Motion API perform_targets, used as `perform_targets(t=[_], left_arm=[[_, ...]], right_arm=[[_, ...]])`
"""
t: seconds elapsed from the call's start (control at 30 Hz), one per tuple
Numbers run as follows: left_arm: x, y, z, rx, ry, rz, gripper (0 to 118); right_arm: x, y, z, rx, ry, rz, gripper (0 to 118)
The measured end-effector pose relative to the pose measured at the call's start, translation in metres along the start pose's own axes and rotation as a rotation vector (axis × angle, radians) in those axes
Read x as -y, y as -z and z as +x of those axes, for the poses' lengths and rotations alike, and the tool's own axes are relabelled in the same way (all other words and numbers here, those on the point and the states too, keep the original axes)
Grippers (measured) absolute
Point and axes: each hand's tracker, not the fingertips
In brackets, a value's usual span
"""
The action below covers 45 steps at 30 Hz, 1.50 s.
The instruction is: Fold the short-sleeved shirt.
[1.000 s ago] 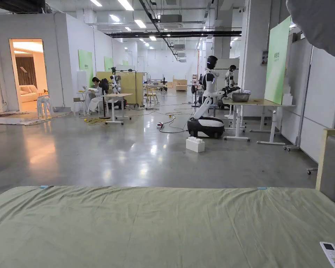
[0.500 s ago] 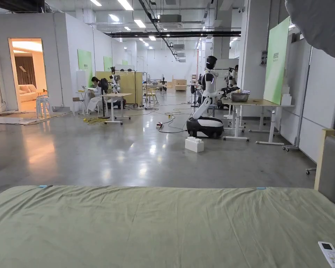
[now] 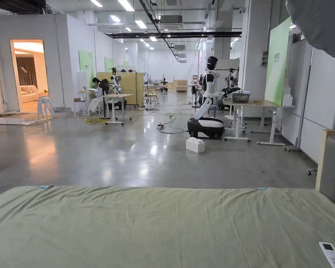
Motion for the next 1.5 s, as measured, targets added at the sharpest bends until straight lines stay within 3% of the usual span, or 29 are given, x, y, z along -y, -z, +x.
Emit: perform_targets(t=[0.77, 1.17, 1.27, 1.33, 1.4, 1.47, 1.5], left_arm=[[0.0, -0.002, -0.003, -0.003, 0.008, -0.013, 118], [0.001, 0.0, -0.002, -0.004, -0.014, -0.017, 118], [0.0, 0.0, -0.002, -0.005, -0.014, -0.02, 118], [0.0, 0.001, -0.002, -0.003, -0.012, -0.025, 118], [-0.001, 0.001, -0.002, -0.003, -0.01, -0.026, 118], [-0.001, 0.0, -0.002, -0.004, -0.01, -0.024, 118], [-0.002, 0.0, -0.002, -0.004, -0.012, -0.023, 118]], right_arm=[[0.002, 0.003, -0.006, -0.012, 0.008, 0.001, 118], [0.001, 0.004, -0.009, -0.009, -0.035, -0.008, 118], [-0.004, 0.003, -0.007, -0.01, 0.003, -0.016, 118], [-0.01, 0.003, -0.004, -0.036, 0.092, -0.001, 118], [-0.015, 0.003, 0.001, -0.045, 0.251, -0.044, 118], [-0.026, 0.001, 0.003, -0.021, 0.309, -0.057, 118], [-0.033, 0.002, 0.004, -0.01, 0.301, -0.086, 118]])
